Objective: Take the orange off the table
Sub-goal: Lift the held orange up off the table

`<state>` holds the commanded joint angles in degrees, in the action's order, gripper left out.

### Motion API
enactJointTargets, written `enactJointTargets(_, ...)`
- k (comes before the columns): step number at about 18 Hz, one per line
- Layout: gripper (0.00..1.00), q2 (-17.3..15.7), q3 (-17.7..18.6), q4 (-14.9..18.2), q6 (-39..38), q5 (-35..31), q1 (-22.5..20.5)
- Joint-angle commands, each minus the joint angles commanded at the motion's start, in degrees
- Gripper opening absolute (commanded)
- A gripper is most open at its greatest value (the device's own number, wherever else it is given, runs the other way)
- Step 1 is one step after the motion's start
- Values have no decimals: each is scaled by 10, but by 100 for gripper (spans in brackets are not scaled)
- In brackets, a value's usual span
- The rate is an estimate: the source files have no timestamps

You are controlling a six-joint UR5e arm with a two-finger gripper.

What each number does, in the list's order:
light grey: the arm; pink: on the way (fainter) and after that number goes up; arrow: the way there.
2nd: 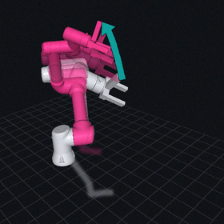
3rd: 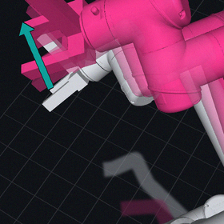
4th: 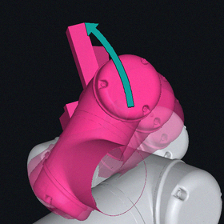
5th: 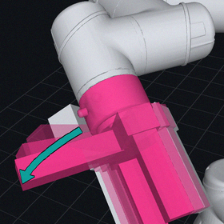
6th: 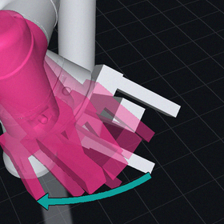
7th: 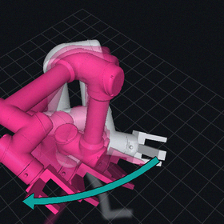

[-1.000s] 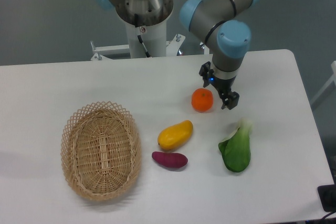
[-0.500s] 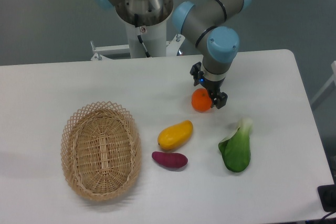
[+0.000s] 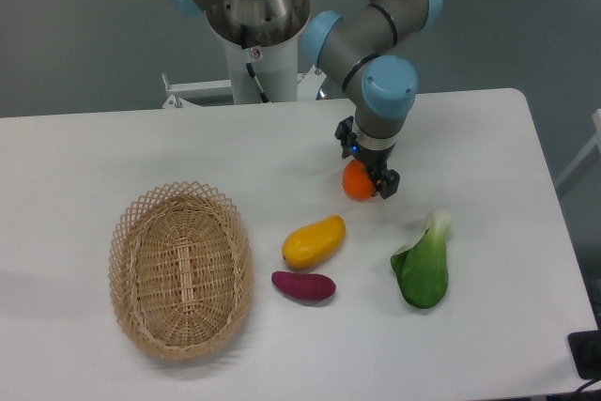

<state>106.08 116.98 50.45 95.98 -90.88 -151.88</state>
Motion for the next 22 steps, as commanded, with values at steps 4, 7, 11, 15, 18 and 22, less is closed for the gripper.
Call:
enactJointTargets(4, 70, -1, -4, 0, -1, -1, 0)
enactJointTargets(7, 56, -6, -13, 1, -9, -1, 0)
enactJointTargets(11, 48, -17, -33, 3, -5, -4, 0)
enactJointTargets(15, 48, -23, -66, 14, -10, -4, -1)
enactJointTargets(18, 49, -24, -95, 30, -10, -4, -5)
enactJointTargets(22, 49, -23, -162, 100, -9, -4, -19)
